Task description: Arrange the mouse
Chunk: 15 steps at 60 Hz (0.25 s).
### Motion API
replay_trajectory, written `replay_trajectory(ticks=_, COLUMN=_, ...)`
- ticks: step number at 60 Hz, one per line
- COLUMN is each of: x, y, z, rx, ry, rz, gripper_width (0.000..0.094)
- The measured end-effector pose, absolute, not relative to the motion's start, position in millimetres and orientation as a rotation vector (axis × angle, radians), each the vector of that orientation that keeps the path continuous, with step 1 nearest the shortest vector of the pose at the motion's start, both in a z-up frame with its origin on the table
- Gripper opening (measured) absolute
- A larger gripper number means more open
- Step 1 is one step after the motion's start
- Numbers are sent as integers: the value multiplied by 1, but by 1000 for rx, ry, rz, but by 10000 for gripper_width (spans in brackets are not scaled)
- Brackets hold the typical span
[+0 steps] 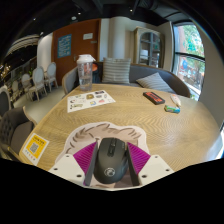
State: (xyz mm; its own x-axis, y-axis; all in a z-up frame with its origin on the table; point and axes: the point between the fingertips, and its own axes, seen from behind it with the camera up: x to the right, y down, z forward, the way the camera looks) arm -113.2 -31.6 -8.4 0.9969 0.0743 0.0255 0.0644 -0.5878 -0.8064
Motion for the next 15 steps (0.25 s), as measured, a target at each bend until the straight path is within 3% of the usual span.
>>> replay_trajectory(ticks=4, x=-122, y=-42, z=1, rx=-2179, ry=-181, rz=86, gripper_width=844)
replay_trajectory(ticks=5, x=-124, y=-45, z=4, rx=-2169, ry=-198, rz=106, gripper_width=878)
replay_trajectory(ticks=7, x=-125, y=-54, z=10, rx=-2149, ry=-221, rz=139, gripper_width=837)
replay_trajectory(ticks=15, x=-107, y=-102, z=40, rx=-2060, ry=-243, rz=205, gripper_width=852)
